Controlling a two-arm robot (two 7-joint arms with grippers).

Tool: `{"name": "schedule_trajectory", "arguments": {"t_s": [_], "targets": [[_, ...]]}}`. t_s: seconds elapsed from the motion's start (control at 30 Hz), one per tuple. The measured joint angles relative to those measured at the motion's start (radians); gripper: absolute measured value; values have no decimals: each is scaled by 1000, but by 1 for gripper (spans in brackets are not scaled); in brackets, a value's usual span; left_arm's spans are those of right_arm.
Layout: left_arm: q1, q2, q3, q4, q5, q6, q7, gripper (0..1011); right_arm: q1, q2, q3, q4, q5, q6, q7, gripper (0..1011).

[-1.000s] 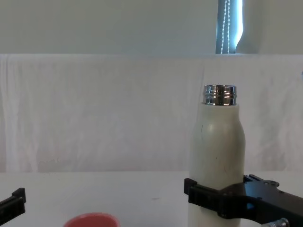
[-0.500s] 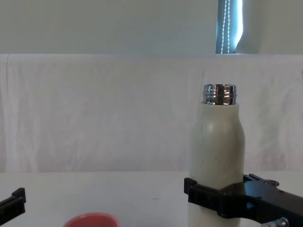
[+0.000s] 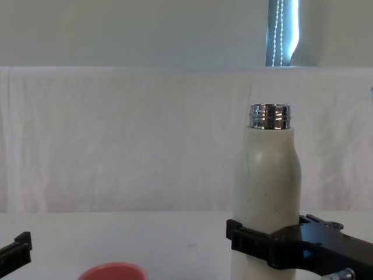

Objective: Grasp the thermos with one hand and pour water into the cup lid.

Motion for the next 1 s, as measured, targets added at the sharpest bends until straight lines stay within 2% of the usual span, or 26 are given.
{"name": "schedule_trajectory", "arguments": {"t_s": [1.0], "targets": [[0,0,0,0,0,0,0,1001,0,0,0,0,-1,0,0,956]]}}
